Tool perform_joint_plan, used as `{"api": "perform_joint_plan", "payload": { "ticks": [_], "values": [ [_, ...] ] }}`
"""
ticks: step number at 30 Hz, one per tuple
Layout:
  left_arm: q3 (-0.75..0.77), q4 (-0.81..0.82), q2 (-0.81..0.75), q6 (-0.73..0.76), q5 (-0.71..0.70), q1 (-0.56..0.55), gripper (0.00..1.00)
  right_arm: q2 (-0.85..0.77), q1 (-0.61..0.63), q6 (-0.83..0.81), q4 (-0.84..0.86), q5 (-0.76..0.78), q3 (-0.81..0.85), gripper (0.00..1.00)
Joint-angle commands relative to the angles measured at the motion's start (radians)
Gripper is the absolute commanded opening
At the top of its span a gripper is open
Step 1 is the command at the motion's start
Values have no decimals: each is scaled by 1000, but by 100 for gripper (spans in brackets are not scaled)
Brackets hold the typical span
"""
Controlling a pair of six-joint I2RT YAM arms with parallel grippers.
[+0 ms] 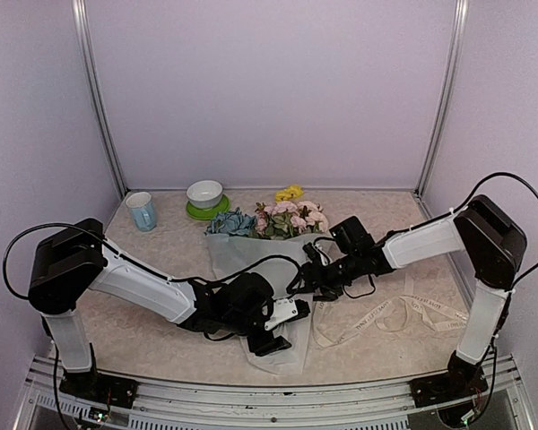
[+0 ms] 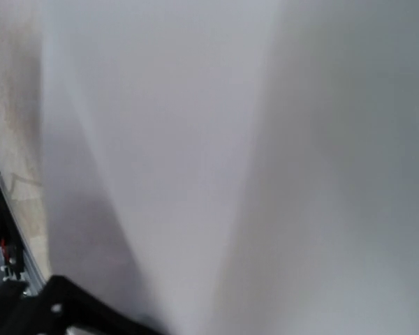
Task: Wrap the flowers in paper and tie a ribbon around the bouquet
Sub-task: Pick up the folded bouquet from the center of the board.
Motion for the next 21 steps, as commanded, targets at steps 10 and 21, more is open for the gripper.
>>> {"api": "perform_joint_plan", "payload": {
  "ticks": [10,21],
  "values": [
    [-83,92,-173,47,-50,-36,91,60,5,-31,-14,-36,74,0],
    [385,-217,130,359,238,-86,77,122,1,-136,-153,-15,212,0]
  ]
}}
